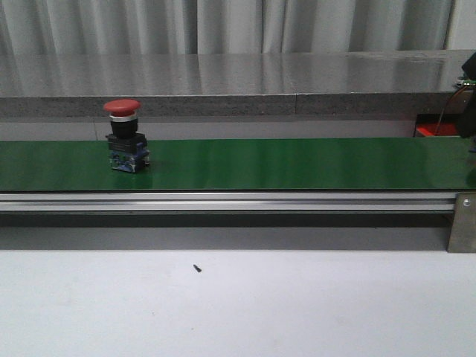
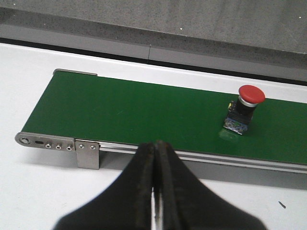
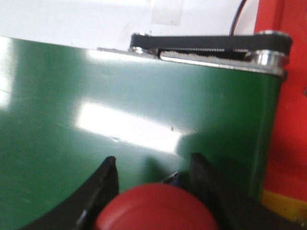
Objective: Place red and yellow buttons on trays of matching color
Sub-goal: 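Carry the red button onto the red tray and open the right gripper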
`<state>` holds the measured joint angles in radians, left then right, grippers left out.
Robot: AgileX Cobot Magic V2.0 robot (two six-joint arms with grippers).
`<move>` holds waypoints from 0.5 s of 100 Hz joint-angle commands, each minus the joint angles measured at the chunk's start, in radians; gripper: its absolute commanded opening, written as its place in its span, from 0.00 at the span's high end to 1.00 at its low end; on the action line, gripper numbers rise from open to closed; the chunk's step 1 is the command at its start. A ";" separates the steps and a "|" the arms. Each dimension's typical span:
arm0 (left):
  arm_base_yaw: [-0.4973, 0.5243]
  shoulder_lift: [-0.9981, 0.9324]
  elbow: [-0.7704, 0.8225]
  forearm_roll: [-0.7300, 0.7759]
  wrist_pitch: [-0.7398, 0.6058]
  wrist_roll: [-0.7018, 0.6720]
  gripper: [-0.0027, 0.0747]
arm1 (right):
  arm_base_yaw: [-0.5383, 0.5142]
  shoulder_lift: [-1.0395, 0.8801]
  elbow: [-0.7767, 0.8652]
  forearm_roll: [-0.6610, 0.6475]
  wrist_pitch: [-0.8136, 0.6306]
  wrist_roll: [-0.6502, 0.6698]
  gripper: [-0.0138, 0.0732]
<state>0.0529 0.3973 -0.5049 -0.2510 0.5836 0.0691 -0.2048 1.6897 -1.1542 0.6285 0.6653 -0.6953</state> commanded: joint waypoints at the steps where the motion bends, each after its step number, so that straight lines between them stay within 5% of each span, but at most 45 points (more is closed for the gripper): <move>1: -0.007 0.005 -0.027 -0.020 -0.061 -0.001 0.99 | -0.012 -0.060 -0.080 0.012 0.015 0.007 0.84; 50: -0.007 0.005 -0.027 -0.030 -0.059 -0.001 0.99 | -0.280 0.032 -0.317 -0.066 0.009 0.046 0.84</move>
<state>0.0529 0.3973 -0.5049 -0.2614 0.5874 0.0691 -0.4537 1.7225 -1.4160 0.5443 0.7154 -0.6521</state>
